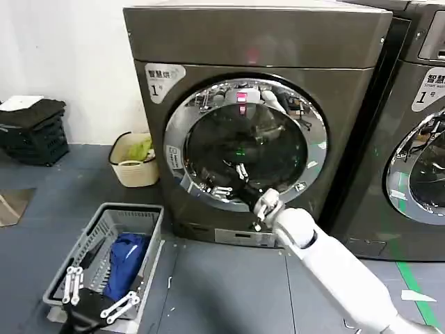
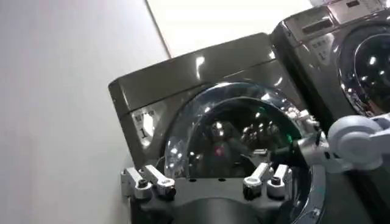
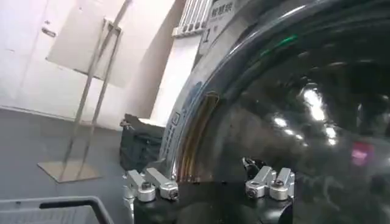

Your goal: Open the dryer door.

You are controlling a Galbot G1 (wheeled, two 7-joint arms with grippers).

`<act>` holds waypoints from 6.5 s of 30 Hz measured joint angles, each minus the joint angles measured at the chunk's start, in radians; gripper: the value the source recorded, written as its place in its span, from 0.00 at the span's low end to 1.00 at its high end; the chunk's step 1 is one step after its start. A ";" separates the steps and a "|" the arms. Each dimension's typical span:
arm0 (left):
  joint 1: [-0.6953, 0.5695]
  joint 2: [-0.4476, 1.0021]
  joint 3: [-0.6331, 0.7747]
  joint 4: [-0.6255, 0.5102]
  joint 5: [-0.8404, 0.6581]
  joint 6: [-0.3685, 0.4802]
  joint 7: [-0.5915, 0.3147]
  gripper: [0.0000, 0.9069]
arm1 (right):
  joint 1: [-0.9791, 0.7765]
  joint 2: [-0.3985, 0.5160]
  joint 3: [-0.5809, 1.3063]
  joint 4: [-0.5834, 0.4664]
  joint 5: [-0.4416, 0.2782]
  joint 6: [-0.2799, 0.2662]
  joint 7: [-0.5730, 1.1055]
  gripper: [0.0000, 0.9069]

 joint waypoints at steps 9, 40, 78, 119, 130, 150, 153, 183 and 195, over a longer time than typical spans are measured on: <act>0.002 -0.001 -0.003 -0.004 0.000 -0.001 0.000 1.00 | 0.046 0.064 -0.020 -0.084 -0.019 0.015 -0.009 1.00; 0.003 -0.009 -0.016 -0.004 -0.003 -0.005 -0.001 1.00 | 0.144 0.186 -0.074 -0.261 -0.026 0.039 -0.070 1.00; -0.068 0.042 -0.105 0.077 -0.124 0.034 0.000 1.00 | 0.157 -0.009 -0.204 -0.082 0.234 0.163 -0.396 1.00; -0.389 0.340 -0.020 0.255 -0.192 0.130 0.008 1.00 | -0.013 -0.423 -0.066 0.250 0.505 0.251 -1.052 1.00; -0.609 0.457 0.173 0.363 -0.194 0.147 0.007 1.00 | -0.236 -0.557 0.184 0.349 0.505 0.247 -1.073 1.00; -0.921 0.572 0.547 0.482 -0.252 0.112 0.073 1.00 | -1.120 -0.539 1.120 0.497 0.517 0.299 -1.057 1.00; -0.960 0.561 0.610 0.496 -0.254 0.107 0.076 1.00 | -1.254 -0.484 1.257 0.531 0.509 0.329 -1.041 1.00; -1.341 0.382 1.058 0.706 -0.273 0.062 0.084 1.00 | -1.612 0.188 1.963 0.590 0.197 0.133 -0.169 1.00; -1.465 0.277 1.184 0.812 -0.265 0.054 0.076 1.00 | -1.473 0.356 2.240 0.538 0.041 -0.040 0.136 1.00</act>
